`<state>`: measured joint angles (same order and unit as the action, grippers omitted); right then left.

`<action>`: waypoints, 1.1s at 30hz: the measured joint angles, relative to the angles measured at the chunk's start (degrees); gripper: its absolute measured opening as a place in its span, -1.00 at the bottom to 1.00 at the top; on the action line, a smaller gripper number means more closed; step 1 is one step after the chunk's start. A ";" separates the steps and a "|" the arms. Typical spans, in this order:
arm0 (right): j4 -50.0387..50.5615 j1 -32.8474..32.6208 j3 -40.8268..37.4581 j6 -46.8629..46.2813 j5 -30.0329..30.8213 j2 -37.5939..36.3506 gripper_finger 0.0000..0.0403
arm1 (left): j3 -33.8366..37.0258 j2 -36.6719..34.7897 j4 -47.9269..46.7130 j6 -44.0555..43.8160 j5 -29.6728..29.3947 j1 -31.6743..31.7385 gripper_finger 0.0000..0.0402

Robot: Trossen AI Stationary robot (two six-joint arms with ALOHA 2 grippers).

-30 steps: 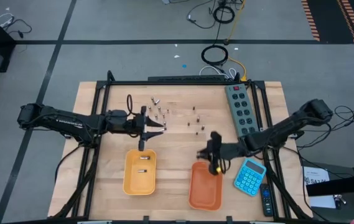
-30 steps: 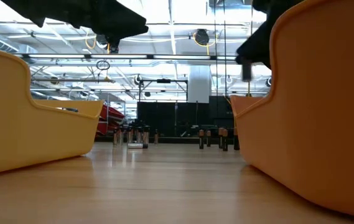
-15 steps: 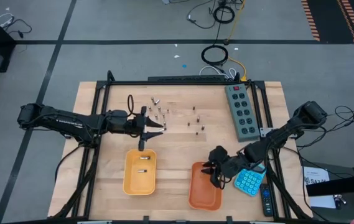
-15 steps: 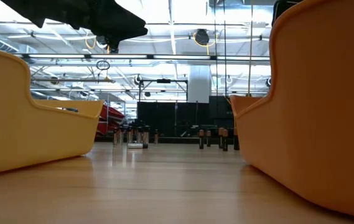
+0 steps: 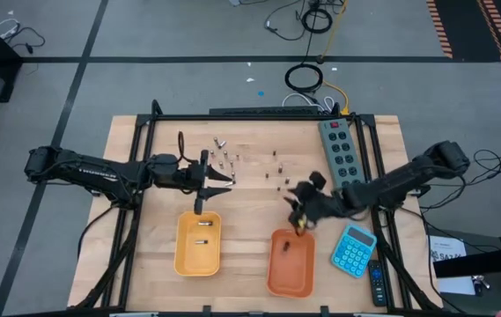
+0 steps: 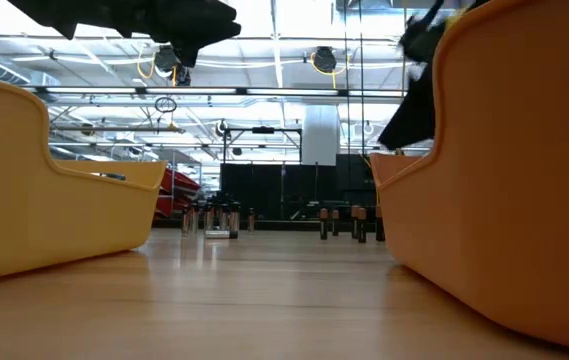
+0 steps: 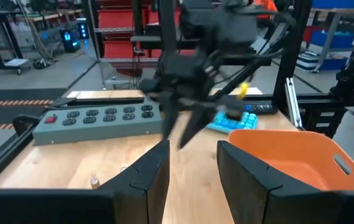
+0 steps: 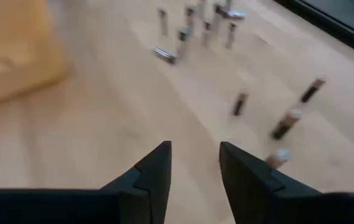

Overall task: Sort batteries
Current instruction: Put the black battery into the orange bin

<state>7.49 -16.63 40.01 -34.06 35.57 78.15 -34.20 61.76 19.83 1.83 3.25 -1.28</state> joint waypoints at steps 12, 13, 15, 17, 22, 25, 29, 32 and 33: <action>0.36 17.61 -1.18 12.31 -13.32 0.50 -0.22 | 0.00 0.00 -3.45 3.01 1.11 0.17 -0.28; 0.24 18.08 -1.52 12.88 -13.48 0.50 -0.20 | 0.00 0.00 -3.47 3.01 1.11 0.17 -0.28; -0.28 18.65 -2.30 13.98 -13.56 0.50 -0.16 | 0.00 0.00 -3.87 3.04 1.11 0.17 -0.28; -1.82 18.98 -3.75 15.00 -13.55 0.50 -0.14 | 0.00 0.00 -4.75 3.04 1.11 0.17 -0.28; -10.59 19.76 -8.30 16.36 -14.53 0.50 -0.16 | 0.00 0.00 -5.45 2.99 1.11 0.17 -0.28; -14.60 20.49 -10.60 16.63 -14.48 1.20 -0.18 | 0.00 0.00 -5.48 2.96 1.10 0.17 -0.28; -20.93 20.52 -12.45 18.79 -12.69 3.87 -0.18 | -0.02 0.00 -5.51 2.53 1.09 0.18 -0.28; -26.56 20.51 -13.01 20.19 -12.76 6.93 -0.18 | -0.04 0.00 -5.84 2.55 1.09 0.20 -0.28; -28.27 20.51 -13.11 20.34 -12.81 7.94 -0.18 | -0.04 0.00 -6.06 2.55 1.09 0.20 -0.28</action>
<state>-20.79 3.88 26.90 -13.72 22.75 86.09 -34.24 61.76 13.77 4.38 4.34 -1.08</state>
